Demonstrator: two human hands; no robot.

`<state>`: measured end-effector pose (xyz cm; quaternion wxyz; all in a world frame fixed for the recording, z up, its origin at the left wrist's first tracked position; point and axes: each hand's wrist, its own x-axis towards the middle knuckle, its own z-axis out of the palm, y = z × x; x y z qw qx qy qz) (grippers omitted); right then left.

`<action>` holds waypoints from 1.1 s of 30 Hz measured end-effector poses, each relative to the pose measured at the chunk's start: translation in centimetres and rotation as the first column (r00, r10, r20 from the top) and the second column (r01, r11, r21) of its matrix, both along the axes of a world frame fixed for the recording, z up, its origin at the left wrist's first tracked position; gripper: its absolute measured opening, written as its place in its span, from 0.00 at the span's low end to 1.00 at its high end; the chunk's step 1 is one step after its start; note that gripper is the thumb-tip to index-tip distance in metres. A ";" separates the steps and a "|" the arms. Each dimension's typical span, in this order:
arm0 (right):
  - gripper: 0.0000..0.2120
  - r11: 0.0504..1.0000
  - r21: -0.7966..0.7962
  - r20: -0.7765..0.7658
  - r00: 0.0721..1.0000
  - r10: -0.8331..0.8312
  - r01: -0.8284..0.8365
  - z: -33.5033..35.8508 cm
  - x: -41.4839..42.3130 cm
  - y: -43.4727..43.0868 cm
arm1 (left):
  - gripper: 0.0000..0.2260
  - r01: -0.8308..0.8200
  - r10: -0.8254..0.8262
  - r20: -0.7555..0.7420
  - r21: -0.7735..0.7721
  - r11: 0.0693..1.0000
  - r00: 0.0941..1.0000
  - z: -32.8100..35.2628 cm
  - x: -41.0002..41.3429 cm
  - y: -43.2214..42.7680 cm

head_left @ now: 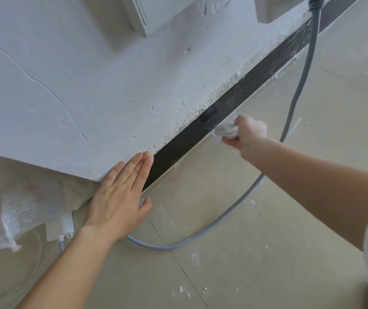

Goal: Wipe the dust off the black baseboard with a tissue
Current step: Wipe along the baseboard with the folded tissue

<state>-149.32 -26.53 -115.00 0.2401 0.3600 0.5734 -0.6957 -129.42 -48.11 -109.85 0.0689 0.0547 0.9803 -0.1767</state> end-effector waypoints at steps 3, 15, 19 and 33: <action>0.15 0.931 -0.247 0.127 0.944 0.305 -0.268 -0.8 4.1 -2.7 | 0.33 -0.006 0.006 -0.018 -0.001 1.000 1.000 -0.1 0.0 0.1; 0.07 0.975 -0.215 -0.055 0.996 -0.068 0.054 2.0 -1.9 -0.8 | 0.33 0.026 -0.027 -0.039 -0.025 0.999 0.999 -0.6 0.2 -0.3; 0.03 0.996 0.014 -0.110 0.990 -0.088 0.090 2.8 -1.2 0.3 | 0.33 0.031 -0.032 -0.048 -0.023 0.999 0.998 -0.5 0.2 -0.3; 0.08 0.995 -0.061 -0.153 0.984 -0.093 0.085 3.1 -1.2 -1.7 | 0.33 0.045 -0.046 -0.077 -0.011 0.999 0.996 -1.0 0.3 -0.3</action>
